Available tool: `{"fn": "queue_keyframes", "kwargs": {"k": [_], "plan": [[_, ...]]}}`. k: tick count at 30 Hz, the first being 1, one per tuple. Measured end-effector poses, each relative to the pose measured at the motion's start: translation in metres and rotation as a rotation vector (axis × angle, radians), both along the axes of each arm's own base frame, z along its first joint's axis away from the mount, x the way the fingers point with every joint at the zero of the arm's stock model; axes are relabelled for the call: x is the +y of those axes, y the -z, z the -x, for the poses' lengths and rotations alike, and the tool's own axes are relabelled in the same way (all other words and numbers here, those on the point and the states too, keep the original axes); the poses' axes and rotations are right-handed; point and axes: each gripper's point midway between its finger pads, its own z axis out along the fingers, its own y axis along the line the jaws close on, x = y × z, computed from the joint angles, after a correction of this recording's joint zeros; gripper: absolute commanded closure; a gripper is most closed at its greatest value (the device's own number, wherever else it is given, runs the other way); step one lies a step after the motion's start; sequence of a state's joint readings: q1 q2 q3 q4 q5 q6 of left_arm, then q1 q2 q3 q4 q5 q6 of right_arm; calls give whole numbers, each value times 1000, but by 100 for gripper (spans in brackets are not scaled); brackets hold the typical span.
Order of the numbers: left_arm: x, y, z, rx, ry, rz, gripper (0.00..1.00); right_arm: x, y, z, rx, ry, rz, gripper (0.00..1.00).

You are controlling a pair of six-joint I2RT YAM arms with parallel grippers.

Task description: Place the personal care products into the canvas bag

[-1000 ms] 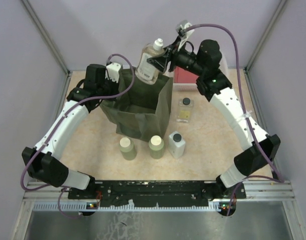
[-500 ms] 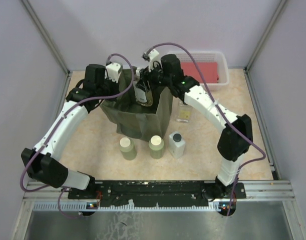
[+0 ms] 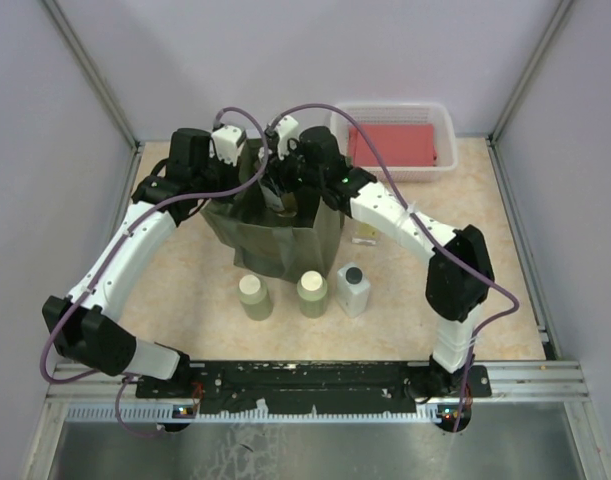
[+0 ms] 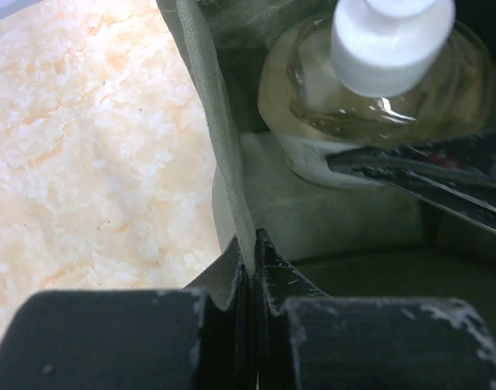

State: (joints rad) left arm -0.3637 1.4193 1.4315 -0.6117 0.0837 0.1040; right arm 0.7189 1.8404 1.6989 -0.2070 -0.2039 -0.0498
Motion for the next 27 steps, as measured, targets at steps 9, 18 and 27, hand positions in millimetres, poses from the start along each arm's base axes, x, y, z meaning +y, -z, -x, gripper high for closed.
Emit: {"fn": "queue_keyframes", "kwargs": {"k": [9, 18, 27], "plan": [[-3, 3, -2, 4, 11, 7, 100, 5, 60, -25, -29, 59, 16, 100], [-5, 5, -4, 9, 10, 9, 100, 7, 95, -32, -28, 77, 27, 99], [-6, 6, -7, 6, 10, 10, 100, 7, 95, -34, -37, 89, 25, 20]]}}
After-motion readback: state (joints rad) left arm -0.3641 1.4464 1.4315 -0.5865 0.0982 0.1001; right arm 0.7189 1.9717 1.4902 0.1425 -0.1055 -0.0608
